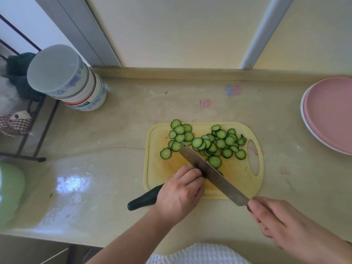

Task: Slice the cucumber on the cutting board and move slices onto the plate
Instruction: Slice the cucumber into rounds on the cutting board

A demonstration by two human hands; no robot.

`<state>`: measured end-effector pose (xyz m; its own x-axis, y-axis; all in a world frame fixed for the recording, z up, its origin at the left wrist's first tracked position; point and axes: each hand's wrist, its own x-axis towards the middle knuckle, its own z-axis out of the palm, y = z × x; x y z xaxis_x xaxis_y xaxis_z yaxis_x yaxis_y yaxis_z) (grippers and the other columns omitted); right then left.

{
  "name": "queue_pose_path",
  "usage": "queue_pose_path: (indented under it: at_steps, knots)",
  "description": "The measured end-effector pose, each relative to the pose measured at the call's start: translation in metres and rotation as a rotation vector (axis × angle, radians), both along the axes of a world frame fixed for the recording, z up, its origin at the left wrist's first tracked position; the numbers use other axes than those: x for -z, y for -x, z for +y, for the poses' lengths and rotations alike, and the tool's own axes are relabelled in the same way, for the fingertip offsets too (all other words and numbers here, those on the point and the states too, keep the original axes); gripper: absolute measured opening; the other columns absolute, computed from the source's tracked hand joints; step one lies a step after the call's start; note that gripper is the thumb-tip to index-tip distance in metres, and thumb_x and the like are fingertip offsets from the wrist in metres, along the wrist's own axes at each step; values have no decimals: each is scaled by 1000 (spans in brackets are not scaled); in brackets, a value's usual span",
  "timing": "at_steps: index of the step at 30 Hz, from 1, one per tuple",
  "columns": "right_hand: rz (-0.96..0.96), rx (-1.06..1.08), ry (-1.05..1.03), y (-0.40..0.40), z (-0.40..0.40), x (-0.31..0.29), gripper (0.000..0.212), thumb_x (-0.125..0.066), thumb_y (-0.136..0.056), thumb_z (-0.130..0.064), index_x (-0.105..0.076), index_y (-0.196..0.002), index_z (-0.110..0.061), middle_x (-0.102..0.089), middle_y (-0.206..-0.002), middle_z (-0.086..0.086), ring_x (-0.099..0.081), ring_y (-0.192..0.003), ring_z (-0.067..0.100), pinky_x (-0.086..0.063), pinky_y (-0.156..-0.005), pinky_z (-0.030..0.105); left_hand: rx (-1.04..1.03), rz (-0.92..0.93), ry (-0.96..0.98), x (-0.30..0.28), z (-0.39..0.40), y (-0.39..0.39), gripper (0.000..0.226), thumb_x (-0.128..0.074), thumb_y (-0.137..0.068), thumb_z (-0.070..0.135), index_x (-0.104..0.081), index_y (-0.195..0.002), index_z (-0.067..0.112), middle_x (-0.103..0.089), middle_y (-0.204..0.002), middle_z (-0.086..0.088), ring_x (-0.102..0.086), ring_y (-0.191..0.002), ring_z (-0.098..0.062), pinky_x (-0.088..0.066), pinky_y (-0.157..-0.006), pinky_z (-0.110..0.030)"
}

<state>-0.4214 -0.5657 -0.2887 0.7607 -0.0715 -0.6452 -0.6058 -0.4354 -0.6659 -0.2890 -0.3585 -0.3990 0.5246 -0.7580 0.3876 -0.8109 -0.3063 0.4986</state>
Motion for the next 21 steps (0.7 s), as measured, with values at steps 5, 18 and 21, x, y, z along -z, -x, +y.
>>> queue_pose_path:
  at_steps: [5,18,21]
  knots:
    - [41,-27,-20,-5,1,2,59,-29,-85,-65,-42,-76,-8,-36,-51,-8,-31,-48,5,-29,-46,15,-10,4,-2,-1,-1,0,6,-69,-95,5,-74,-91,5,-67,-98,-6,-65,-95,-25,-54,-85,-31]
    - [-29,-26,52,-15,5,30,60,-27,-83,-67,-43,-71,-11,-36,-48,-8,-31,-44,5,-29,-46,18,-39,19,12,-1,-2,1,7,-67,-92,4,-74,-92,4,-67,-99,-7,-64,-93,-26,-54,-82,-31]
    - [-28,18,46,-18,-4,28,63,-30,-82,-65,-43,-72,-5,-34,-47,-9,-30,-43,5,-29,-44,16,-30,9,-7,0,-2,3,6,-67,-91,2,-73,-88,4,-66,-98,-7,-63,-91,-26,-55,-79,-34]
